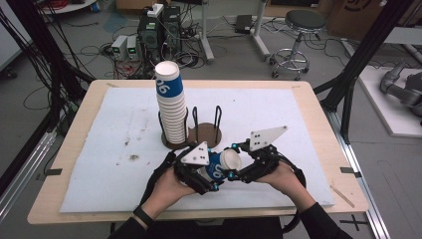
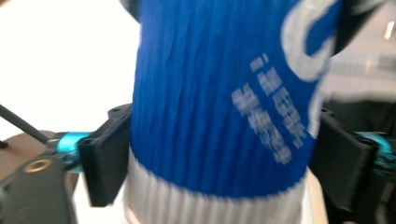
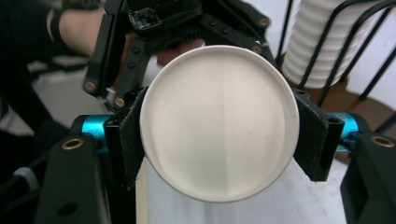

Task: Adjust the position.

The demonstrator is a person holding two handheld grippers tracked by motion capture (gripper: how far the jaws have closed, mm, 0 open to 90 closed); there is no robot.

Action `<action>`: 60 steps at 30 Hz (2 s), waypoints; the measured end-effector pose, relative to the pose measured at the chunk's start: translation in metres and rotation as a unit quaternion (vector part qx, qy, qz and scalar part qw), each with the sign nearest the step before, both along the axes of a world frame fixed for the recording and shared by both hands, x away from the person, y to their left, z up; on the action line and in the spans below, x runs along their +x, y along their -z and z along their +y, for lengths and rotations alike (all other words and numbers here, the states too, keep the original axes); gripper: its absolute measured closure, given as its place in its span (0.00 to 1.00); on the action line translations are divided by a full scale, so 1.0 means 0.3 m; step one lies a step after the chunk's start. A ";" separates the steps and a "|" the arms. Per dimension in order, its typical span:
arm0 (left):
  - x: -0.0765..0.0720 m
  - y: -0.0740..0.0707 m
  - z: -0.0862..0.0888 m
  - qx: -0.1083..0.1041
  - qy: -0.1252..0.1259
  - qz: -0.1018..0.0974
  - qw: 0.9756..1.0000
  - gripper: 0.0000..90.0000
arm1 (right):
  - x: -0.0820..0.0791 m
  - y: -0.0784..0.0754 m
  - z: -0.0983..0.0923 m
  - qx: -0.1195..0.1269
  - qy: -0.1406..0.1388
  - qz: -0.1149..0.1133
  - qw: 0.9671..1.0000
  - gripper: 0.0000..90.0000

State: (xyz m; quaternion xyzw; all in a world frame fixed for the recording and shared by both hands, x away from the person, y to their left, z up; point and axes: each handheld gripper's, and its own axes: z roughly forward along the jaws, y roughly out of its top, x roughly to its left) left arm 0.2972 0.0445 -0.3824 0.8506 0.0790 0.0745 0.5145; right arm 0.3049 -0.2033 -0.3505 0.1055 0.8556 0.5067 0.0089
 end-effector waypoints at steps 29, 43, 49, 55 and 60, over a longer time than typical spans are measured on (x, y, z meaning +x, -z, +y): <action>0.034 0.036 0.067 -0.224 0.032 0.056 0.972 0.18 | 0.015 -0.015 -0.080 0.143 -0.001 0.034 0.989 0.33; 0.024 -0.018 0.076 -0.143 0.026 0.018 0.989 0.23 | 0.017 -0.013 -0.072 0.071 0.004 0.014 0.997 0.27; 0.021 -0.039 0.081 -0.113 0.028 0.005 0.993 0.23 | 0.007 -0.024 -0.064 0.036 0.003 -0.002 0.999 0.25; 0.017 -0.069 0.082 -0.062 0.025 -0.012 0.998 0.23 | -0.001 -0.052 -0.079 0.011 0.002 -0.026 1.000 0.24; 0.011 -0.080 0.063 -0.005 0.033 -0.021 0.999 0.23 | -0.005 -0.041 -0.058 -0.022 -0.001 -0.038 0.999 0.24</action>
